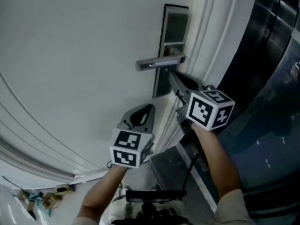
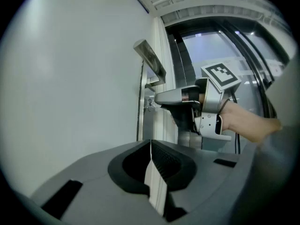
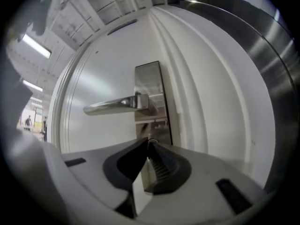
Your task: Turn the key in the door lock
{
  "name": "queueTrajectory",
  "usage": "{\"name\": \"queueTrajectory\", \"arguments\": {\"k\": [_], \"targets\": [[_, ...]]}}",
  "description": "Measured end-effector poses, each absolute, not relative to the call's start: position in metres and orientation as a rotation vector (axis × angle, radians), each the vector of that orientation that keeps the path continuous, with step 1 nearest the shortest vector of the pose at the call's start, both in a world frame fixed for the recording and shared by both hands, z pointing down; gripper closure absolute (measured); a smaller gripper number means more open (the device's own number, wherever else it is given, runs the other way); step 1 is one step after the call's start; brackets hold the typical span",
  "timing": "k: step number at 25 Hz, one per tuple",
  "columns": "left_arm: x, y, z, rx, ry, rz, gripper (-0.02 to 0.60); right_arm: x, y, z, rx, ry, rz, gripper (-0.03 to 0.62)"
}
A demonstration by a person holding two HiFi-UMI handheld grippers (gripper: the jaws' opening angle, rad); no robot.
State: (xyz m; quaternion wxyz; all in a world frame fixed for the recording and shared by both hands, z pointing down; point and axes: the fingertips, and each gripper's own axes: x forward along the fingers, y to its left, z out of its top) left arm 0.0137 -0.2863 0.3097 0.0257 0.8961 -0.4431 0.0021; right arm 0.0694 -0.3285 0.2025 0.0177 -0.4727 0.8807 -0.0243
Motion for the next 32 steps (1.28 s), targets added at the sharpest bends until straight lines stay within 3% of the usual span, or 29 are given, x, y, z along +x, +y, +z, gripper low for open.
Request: {"name": "queueTrajectory", "arguments": {"k": [14,32], "targets": [[0.015,-0.285,0.307,2.775,-1.373,-0.002,0.56,0.083,-0.334,0.209,-1.101,2.363,-0.73,0.551],[0.014,-0.294,0.289,2.783,-1.444,-0.02,0.56,0.088,-0.343,0.219,-0.665,1.907,-1.075,0.533]]}}
